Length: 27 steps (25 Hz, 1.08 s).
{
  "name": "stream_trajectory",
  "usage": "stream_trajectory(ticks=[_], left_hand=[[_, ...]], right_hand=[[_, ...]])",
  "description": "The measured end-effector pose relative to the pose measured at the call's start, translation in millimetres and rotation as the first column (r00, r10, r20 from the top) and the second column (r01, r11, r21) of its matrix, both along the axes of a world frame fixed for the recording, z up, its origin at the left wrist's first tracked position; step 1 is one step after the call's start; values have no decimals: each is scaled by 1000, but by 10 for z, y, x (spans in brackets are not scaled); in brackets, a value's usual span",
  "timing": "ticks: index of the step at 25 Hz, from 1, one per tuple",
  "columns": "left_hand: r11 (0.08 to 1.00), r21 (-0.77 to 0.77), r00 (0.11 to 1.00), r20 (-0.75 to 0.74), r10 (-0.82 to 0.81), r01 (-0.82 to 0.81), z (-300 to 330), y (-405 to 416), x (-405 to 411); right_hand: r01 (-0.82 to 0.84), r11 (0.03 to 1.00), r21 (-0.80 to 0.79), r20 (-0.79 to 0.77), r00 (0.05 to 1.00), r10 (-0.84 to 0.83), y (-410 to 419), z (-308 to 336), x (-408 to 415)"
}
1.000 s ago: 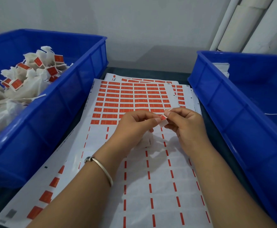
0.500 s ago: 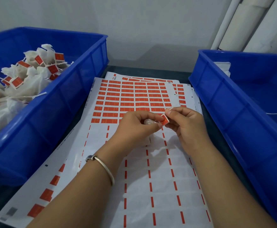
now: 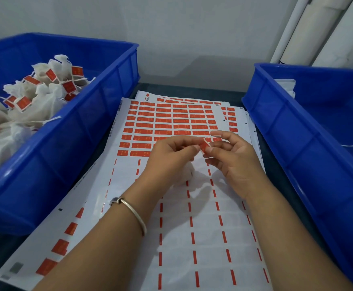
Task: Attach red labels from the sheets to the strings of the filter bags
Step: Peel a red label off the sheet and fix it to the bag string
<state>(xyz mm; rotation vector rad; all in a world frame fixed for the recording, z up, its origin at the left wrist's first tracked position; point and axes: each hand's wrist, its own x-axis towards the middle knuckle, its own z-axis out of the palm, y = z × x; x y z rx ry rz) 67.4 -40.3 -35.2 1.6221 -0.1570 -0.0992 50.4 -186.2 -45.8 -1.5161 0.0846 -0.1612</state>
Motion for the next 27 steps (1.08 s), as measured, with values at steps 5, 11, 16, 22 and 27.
stream_trajectory(ticks=[5,11,16,22,27], left_hand=[[1000,25,1000,-1,1,-1,-14,11,19],[999,-41,1000,11,2,-1,-9,21,14],[999,-45,999,54,-5,7,4,31,5],[1000,29,996,93,-4,2,14,37,9],[996,80,994,100,35,-44,9,13,0]], right_hand=[[-20,1000,-17,64,998,22,46,25,-29],[9,997,-74,92,996,-3,57,23,-33],[27,995,-94,105,994,-17,40,-2,-23],[13,997,-72,119,993,-5,59,-11,-31],[13,999,41,101,995,-17,34,-62,-23]])
